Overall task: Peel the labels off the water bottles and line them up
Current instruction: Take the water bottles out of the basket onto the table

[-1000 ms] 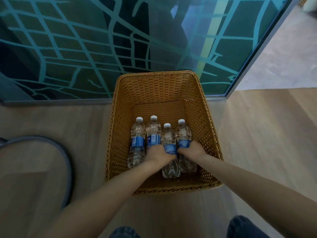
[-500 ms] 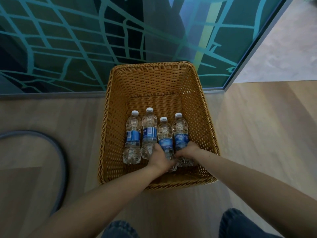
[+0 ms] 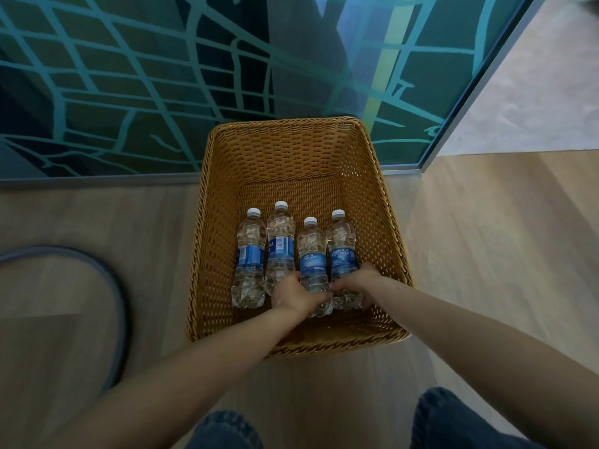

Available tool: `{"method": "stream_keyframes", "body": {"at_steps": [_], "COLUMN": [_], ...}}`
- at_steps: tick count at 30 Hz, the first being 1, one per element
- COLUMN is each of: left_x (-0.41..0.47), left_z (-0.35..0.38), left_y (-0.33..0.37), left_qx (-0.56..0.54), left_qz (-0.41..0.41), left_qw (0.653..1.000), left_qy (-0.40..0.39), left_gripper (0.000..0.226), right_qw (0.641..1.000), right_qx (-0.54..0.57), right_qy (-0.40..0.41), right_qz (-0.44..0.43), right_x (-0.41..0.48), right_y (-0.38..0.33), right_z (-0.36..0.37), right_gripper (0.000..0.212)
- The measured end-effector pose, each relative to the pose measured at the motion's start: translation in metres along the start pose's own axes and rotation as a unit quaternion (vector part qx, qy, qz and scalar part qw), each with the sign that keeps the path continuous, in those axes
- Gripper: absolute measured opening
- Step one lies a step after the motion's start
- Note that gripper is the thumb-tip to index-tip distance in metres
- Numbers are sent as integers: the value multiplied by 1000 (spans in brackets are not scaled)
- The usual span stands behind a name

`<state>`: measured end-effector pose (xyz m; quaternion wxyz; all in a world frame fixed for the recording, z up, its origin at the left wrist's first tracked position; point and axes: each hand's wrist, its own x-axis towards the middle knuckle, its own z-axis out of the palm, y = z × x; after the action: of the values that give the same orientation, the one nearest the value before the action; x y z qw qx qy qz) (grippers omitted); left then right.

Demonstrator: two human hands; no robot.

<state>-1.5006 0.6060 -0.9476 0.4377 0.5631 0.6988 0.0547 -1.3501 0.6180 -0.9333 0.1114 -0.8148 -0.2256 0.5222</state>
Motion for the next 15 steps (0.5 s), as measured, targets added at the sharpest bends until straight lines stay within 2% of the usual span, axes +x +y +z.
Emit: {"method": "stream_keyframes", "body": {"at_steps": [6, 9, 13, 15], "left_x": [-5, -7, -7, -6], "left_z": [-1, -1, -3, -4], "left_y": [1, 1, 3, 5], "left_qx": [-24, -35, -50, -52], "left_qz": [-5, -19, -42, -52], "left_qw": [1000, 999, 998, 997], "left_qy": [15, 14, -3, -9], "left_gripper": [83, 73, 68, 66], "right_qw": [999, 998, 998, 999], "right_qx": [34, 53, 58, -1], "right_qy": [-8, -10, -4, 20], "right_qz": [25, 33, 17, -32], "right_x": [-5, -8, -11, -11], "right_y": [-1, 0, 2, 6], "right_z": [-5, -6, -4, -1], "right_gripper": [94, 92, 77, 66]}}
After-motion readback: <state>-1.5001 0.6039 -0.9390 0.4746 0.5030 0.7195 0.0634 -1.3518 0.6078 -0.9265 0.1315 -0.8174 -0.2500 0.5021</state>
